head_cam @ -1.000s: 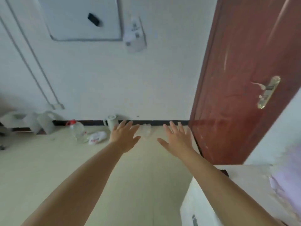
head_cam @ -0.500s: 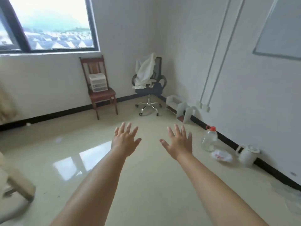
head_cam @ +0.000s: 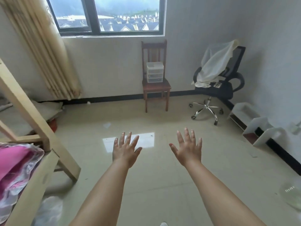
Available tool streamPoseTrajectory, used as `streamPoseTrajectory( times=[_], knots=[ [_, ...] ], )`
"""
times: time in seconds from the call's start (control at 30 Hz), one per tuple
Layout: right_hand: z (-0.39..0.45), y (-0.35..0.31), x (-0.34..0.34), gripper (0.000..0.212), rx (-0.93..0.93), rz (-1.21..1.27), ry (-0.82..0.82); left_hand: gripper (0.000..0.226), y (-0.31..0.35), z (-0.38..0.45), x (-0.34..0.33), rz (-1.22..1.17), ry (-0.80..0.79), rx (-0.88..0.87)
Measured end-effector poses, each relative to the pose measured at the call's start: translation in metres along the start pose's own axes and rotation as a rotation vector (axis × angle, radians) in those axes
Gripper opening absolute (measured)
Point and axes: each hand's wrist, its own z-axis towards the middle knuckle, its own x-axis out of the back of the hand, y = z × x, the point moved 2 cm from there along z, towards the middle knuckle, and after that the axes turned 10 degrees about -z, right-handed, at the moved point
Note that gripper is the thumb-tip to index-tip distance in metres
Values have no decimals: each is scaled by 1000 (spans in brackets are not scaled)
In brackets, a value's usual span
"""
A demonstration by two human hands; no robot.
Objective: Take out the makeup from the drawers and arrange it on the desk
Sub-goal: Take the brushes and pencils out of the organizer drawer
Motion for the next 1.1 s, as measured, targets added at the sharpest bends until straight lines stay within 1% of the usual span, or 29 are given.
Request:
streamPoseTrajectory(
  times=[0.13,0.3,0.43,0.6,0.77,0.93,1.1],
  knots=[
    [126,7,14,64,2,-11,20,54,4,114,29,-25,2,56],
    [255,-1,20,64,37,-20,9,55,0,245,61,-21,33,65],
    [373,-13,20,64,65,-43,32,55,-7,362,75,-16,46,73],
    [527,-23,22,64,8,-30,20,55,-18,515,86,-18,32,61],
    [650,-24,23,64,-19,-40,-7,54,-13,646,93,-24,-27,15],
    [774,-14,3,59,-67,-32,-60,54,9,781,88,-20,-68,-49],
    [911,-11,-24,57,-36,-32,-105,52,20,913,81,-39,-97,-47]
  ],
)
